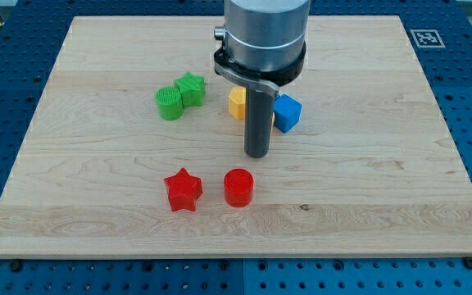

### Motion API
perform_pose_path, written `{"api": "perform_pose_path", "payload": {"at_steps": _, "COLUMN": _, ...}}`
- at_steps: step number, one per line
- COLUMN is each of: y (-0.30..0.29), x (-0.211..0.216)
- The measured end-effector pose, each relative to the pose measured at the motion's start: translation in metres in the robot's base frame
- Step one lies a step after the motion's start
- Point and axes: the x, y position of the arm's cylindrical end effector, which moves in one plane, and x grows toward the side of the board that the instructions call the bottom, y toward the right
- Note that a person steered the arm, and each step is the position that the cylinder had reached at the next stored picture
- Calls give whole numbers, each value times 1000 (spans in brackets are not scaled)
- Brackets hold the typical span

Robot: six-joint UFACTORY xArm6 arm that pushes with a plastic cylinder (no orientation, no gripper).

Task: Place the arm diagonal to the red circle

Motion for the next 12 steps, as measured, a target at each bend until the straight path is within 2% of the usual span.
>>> {"api": "perform_pose_path", "payload": {"at_steps": 2, "y": 2, "x": 18}}
{"api": "perform_pose_path", "payload": {"at_steps": 5, "y": 29, "x": 62}}
{"api": "perform_pose_path", "payload": {"at_steps": 8, "y": 31, "x": 115}}
{"api": "perform_pose_path", "payload": {"at_steps": 12, "y": 29, "x": 123}}
